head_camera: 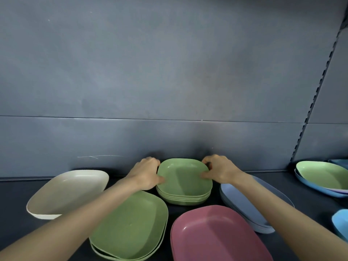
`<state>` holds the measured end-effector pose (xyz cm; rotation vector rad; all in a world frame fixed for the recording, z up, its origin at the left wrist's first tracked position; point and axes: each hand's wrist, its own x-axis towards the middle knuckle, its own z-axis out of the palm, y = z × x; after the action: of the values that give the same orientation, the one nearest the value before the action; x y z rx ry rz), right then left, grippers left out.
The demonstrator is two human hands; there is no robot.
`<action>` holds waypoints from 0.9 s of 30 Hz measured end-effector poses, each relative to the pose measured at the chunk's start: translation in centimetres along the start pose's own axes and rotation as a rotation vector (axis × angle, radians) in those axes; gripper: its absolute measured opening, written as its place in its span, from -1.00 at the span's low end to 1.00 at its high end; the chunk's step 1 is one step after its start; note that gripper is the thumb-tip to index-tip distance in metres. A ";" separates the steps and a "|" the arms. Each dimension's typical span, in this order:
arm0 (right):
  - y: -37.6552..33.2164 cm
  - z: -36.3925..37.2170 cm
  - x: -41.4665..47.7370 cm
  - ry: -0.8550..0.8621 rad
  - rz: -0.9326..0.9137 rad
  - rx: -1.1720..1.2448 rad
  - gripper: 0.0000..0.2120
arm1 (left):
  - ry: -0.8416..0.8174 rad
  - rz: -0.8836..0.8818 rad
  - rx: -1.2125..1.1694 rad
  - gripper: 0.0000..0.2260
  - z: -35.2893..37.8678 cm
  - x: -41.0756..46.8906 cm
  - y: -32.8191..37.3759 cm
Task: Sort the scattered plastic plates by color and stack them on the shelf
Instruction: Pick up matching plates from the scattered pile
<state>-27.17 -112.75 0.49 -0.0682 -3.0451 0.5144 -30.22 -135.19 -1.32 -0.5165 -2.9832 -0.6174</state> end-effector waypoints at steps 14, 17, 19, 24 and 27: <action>-1.2 -6.7 -5.0 0.302 -0.075 -0.160 -0.53 | 0.297 0.356 0.222 -0.55 -5.9 -2.9 5.0; -0.7 -9.0 -7.9 0.396 -0.062 -0.193 -0.50 | 0.346 0.471 0.252 -0.53 -7.0 -3.6 7.5; 0.0 -10.4 -9.9 0.448 -0.031 -0.232 -0.50 | 0.371 0.538 0.258 -0.51 -7.3 -4.2 9.3; 3.0 -13.1 -15.4 0.514 0.059 -0.286 -0.52 | 0.414 0.652 0.232 -0.45 -7.0 -6.0 13.8; 5.7 -14.1 -18.7 0.544 0.103 -0.307 -0.51 | 0.406 0.708 0.219 -0.46 -6.3 -7.6 16.8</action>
<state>-7.52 -103.77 11.04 -0.3204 -2.5609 0.0132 -17.59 -125.47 9.91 -1.1727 -2.2276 -0.2746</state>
